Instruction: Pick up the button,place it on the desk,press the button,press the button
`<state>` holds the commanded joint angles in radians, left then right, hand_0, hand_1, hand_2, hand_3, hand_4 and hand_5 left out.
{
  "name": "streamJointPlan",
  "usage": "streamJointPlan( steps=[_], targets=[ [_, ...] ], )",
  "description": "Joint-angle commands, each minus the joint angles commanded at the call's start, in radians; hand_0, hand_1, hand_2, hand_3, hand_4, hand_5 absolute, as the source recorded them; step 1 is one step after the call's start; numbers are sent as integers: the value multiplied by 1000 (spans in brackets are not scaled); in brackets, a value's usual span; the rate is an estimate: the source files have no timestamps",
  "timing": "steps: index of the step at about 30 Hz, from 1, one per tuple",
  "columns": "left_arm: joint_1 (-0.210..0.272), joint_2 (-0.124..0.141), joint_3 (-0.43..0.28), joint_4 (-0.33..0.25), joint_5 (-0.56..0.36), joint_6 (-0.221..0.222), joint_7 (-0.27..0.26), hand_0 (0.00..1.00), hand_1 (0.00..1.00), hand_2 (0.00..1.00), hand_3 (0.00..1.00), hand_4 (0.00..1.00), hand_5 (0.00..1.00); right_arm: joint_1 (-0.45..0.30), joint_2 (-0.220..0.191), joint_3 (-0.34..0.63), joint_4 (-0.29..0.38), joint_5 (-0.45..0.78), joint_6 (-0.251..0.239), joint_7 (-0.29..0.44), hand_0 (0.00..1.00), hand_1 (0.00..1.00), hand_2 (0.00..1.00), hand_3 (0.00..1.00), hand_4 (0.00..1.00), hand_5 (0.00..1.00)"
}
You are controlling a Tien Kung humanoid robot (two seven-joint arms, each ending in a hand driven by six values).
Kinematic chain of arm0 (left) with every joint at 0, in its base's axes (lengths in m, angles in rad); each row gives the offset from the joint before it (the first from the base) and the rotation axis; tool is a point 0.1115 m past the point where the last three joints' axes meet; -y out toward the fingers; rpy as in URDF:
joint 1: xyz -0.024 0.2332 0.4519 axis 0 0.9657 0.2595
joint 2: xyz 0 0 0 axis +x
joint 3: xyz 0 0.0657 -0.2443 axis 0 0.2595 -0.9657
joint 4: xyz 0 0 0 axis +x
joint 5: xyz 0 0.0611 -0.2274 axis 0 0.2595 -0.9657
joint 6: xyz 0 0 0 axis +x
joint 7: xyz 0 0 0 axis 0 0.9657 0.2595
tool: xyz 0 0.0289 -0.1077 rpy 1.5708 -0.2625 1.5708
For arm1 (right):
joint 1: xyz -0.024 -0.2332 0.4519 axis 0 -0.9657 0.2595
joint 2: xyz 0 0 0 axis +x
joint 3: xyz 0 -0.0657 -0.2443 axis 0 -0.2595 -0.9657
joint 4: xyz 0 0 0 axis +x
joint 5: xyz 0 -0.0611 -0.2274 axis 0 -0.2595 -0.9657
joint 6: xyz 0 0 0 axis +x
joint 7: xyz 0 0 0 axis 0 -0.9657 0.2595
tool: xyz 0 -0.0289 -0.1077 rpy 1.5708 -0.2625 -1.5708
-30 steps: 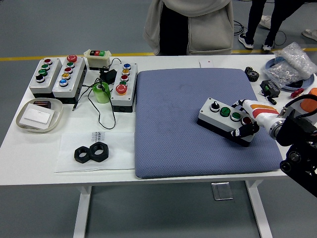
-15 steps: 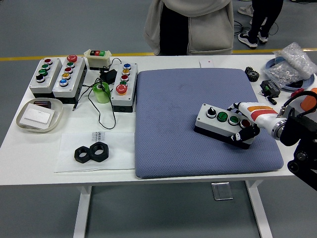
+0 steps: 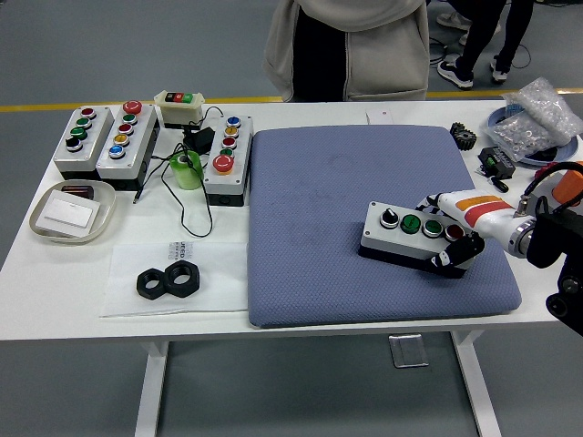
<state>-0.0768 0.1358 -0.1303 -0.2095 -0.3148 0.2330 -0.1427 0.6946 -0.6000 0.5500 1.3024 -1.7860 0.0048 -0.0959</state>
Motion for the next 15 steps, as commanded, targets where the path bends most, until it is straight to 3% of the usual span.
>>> streamJointPlan(
  steps=[15],
  targets=[
    [4,3,-7,0,15,0,2,702,833,891,828,644,998,53,-20,-39,-14,-111,-26,87,478,495,523,727,883,52]
  ],
)
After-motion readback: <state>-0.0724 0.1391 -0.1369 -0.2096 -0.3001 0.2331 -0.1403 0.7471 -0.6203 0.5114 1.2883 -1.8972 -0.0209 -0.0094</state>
